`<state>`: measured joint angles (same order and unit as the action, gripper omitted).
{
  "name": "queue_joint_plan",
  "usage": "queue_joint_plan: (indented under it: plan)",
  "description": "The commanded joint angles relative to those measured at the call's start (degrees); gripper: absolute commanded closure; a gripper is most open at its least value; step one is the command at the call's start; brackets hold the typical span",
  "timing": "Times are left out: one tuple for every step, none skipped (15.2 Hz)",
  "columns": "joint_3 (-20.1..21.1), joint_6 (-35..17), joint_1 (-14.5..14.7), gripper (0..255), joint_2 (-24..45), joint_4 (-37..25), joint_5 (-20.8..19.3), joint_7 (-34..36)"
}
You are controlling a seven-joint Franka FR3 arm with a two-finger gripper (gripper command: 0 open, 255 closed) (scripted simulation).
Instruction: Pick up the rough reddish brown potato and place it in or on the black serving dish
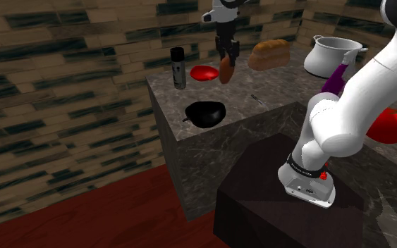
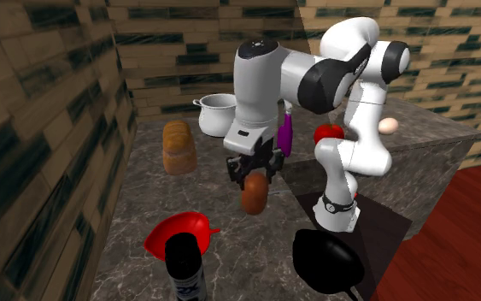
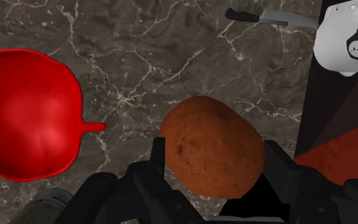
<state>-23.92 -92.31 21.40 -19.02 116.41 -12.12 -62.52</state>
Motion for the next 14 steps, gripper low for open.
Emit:
queue_joint_plan:
  plan:
    - [1.96,0.44,0.92,255,-0.82,0.76,0.62,2.86]
    - [2.93,0.61,1.44,255,-0.92,0.90,1.07,4.26]
    - [3.89,0.77,1.97,255,-0.97,0.98,1.54,5.63]
    - [4.82,0.92,2.53,255,-0.95,1.00,2.02,7.00]
    - [5.75,1.06,3.09,255,-0.86,0.95,2.52,8.35]
    - [6.68,1.19,3.62,255,-0.72,0.84,3.03,9.69]
    - [7.59,1.31,4.17,255,-0.51,0.67,3.56,11.01]
    - [8.49,1.42,4.73,255,-0.24,0.44,4.09,12.32]
    - [9.37,1.53,5.29,255,0.09,0.15,4.62,13.62]
    - [10.23,1.63,5.86,255,0.47,-0.21,5.15,14.91]
    - [11.08,1.73,6.44,255,0.92,-0.63,5.68,16.19]
    - [11.92,1.82,6.99,255,1.42,-1.11,6.21,17.46]
    - [12.75,1.91,7.56,255,1.97,-1.65,6.73,18.71]
    - [13.56,2.00,8.12,255,2.58,-2.26,7.24,19.96]
